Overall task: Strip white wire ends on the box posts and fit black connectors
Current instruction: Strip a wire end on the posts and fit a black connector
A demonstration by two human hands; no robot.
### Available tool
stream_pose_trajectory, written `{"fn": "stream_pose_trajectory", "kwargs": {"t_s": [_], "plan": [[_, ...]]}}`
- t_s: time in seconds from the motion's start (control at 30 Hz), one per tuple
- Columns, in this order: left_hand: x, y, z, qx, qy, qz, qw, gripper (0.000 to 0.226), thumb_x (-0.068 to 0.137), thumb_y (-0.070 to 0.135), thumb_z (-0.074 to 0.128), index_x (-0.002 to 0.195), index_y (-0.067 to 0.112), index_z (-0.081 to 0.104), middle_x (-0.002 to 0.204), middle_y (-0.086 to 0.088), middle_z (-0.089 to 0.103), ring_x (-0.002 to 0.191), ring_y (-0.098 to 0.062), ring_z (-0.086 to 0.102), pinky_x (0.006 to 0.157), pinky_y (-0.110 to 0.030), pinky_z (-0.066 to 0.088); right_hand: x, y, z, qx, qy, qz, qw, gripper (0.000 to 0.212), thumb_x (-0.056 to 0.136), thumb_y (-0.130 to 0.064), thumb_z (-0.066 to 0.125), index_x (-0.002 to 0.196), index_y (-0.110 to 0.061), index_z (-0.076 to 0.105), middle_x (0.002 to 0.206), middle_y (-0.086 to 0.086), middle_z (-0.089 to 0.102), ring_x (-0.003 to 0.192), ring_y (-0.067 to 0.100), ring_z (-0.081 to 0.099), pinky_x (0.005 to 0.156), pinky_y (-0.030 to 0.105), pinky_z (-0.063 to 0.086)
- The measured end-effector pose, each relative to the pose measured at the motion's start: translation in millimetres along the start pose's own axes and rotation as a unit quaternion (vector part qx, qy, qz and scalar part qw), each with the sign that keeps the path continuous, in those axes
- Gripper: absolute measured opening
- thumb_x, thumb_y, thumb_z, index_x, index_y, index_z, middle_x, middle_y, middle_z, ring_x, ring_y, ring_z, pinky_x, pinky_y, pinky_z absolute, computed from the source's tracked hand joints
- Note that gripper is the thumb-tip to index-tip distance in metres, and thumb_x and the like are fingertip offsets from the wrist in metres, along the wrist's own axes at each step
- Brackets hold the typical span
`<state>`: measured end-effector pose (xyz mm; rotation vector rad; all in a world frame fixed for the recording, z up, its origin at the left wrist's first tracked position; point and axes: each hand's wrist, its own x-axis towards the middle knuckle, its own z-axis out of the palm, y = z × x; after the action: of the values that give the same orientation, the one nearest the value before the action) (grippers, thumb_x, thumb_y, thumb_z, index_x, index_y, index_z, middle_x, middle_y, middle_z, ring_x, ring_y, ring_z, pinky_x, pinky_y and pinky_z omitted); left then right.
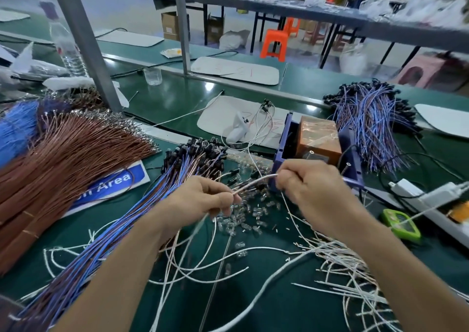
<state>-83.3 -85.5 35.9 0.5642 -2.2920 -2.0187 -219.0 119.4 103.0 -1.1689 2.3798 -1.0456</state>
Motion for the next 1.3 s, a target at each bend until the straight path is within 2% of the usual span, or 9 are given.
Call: {"fn": "stream_pose_trajectory", "kwargs": {"t_s": [0.23,0.47,0.53,0.6,0.7,0.8,0.87,1.07,1.3], "plan": [[2.3,6.9,28.2,-0.012,-0.089,0.012,0.996,0.017,0.099,0.023,0.066,0.102,0.021,0.082,0.068,-0.001,0.066,0.061,-0.01,0.051,0.056,-0.016,0.04,-34.1,24.0,-65.1,0.036,0.133,-0.004,0.99,0.032,0.102,-0.017,0.055,0.073,-0.023,0.069,0.051,0.001,0.059,0.043,0.009,0.045,0.045,0.021,0.037],[9.1,23.0,56.4,0.081,0.126,0.081,0.985,0.017,0.089,0.02,0.078,0.084,0.035,0.083,0.067,0.007,0.074,0.047,-0.001,0.051,0.046,-0.014,0.038,-89.9,86.2,-84.9,-0.001,0.106,0.061,0.993,0.024,0.099,-0.032,0.062,0.081,-0.024,0.074,0.062,0.006,0.067,0.05,0.028,0.054,0.053,0.039,0.046],[7.7,29.3,71.5,0.152,0.19,0.149,0.958,0.012,0.086,0.023,0.081,0.082,0.034,0.083,0.064,0.02,0.071,0.047,0.005,0.056,0.046,-0.007,0.038,-104.3,97.6,-83.0,-0.04,0.104,0.077,0.991,0.02,0.096,-0.028,0.065,0.078,-0.025,0.073,0.064,0.006,0.068,0.06,0.034,0.061,0.059,0.044,0.053],[3.1,38.7,88.6,0.207,0.204,0.242,0.926,0.009,0.085,0.022,0.082,0.087,0.031,0.083,0.069,0.025,0.072,0.061,0.005,0.064,0.057,-0.009,0.046,-116.7,101.7,-83.9,-0.06,0.077,0.079,0.992,0.011,0.09,-0.023,0.072,0.081,-0.029,0.073,0.067,-0.001,0.07,0.062,0.02,0.064,0.061,0.031,0.052],[-0.7,47.5,116.1,0.264,0.149,0.408,0.861,0.009,0.086,0.022,0.079,0.094,0.024,0.084,0.084,0.019,0.076,0.076,-0.001,0.067,0.076,-0.026,0.053,-125.9,95.4,-85.3,0.095,-0.016,0.094,0.991,0.018,0.087,-0.014,0.076,0.089,-0.031,0.074,0.069,0.005,0.073,0.058,0.017,0.06,0.054,0.021,0.048],[1.5,45.2,144.9,0.304,0.122,0.521,0.789,0.007,0.091,0.021,0.077,0.092,0.019,0.084,0.09,0.009,0.079,0.078,-0.008,0.071,0.072,-0.036,0.053,-119.4,82.0,-81.4,0.244,-0.071,0.107,0.961,0.01,0.091,-0.025,0.074,0.098,-0.019,0.075,0.06,0.013,0.061,0.049,0.02,0.044,0.043,0.022,0.037],[4.5,37.4,161.1,0.315,0.122,0.559,0.757,0.012,0.097,0.021,0.073,0.091,0.02,0.084,0.091,0.01,0.079,0.078,-0.008,0.071,0.069,-0.034,0.051,-108.0,79.3,-77.4,0.228,-0.077,0.117,0.963,0.019,0.096,-0.029,0.067,0.093,-0.011,0.073,0.056,0.011,0.056,0.047,0.019,0.04,0.042,0.021,0.031],[22.3,6.7,170.0,0.316,0.131,0.523,0.781,0.011,0.096,0.025,0.072,0.096,0.021,0.083,0.093,0.011,0.079,0.078,-0.008,0.07,0.071,-0.033,0.051,-87.9,83.7,-71.5,0.052,-0.097,0.131,0.985,0.028,0.096,-0.03,0.064,0.075,-0.017,0.078,0.051,0.0,0.044,0.05,0.014,0.035,0.05,0.024,0.029],[40.6,-31.5,157.0,0.4,0.166,0.481,0.762,0.014,0.094,0.022,0.072,0.102,0.017,0.082,0.087,0.007,0.078,0.072,-0.014,0.069,0.075,-0.031,0.048,-85.5,112.1,-33.5,-0.048,0.106,0.076,0.99,0.02,0.087,-0.03,0.071,0.068,-0.026,0.072,0.052,-0.01,0.058,0.047,0.004,0.047,0.049,0.015,0.036]]}}
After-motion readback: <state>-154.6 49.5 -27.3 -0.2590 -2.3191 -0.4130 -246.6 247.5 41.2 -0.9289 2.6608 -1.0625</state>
